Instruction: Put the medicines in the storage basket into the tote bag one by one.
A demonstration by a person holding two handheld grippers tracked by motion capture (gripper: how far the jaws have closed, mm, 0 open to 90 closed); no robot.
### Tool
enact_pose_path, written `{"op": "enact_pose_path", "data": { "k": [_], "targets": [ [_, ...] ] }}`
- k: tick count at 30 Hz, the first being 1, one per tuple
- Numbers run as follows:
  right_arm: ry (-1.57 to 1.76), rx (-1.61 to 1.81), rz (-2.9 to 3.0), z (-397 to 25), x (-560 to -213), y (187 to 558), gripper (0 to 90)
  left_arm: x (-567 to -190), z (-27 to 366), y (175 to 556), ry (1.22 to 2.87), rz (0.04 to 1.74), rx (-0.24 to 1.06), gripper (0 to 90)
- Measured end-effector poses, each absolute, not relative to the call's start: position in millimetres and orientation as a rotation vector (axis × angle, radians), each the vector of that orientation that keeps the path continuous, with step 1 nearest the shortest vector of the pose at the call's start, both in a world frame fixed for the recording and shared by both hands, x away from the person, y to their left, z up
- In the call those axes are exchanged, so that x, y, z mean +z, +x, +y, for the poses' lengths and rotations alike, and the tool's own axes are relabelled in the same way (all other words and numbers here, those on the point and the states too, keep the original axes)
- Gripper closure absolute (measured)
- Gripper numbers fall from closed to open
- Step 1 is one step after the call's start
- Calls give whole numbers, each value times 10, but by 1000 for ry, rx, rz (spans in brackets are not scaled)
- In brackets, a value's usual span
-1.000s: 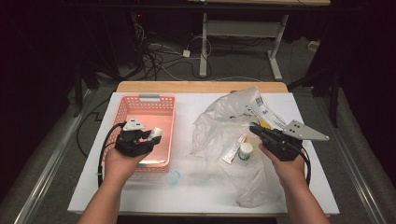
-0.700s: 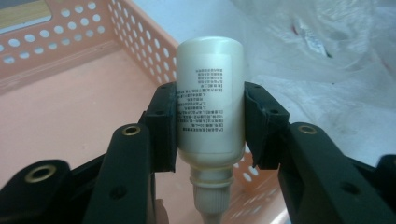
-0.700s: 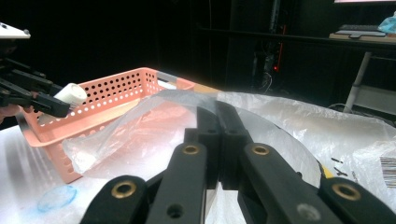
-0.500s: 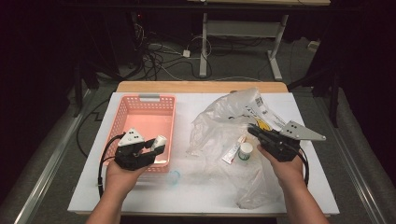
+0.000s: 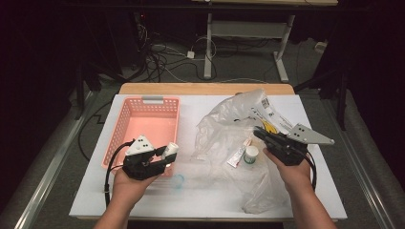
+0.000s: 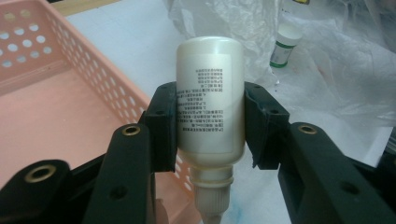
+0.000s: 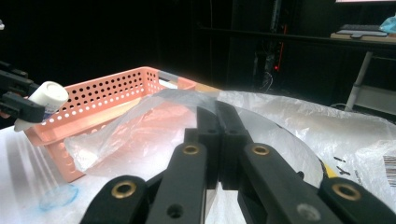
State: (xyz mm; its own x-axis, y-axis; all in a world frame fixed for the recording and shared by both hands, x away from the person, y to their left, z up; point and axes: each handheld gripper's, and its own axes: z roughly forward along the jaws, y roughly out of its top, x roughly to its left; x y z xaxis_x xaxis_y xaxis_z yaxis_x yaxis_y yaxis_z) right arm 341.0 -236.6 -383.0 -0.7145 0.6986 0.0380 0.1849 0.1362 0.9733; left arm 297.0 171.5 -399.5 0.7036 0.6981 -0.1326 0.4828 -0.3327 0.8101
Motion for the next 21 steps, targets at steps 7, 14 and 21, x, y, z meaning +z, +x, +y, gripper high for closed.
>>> {"op": "enact_pose_path", "data": {
  "k": [7, 14, 21],
  "targets": [
    [841, 1608, 1999, -2350, -3830, 3413, 900, -4002, 1580, 2932, 2017, 863, 276, 578],
    [840, 1605, 2001, -2345, -3833, 3419, 900, -4014, 1504, 2912, 2013, 842, 252, 578],
    [833, 1606, 2008, -2316, -3836, 3416, 900, -4057, 1434, 2896, 2012, 822, 224, 578]
  ]
}}
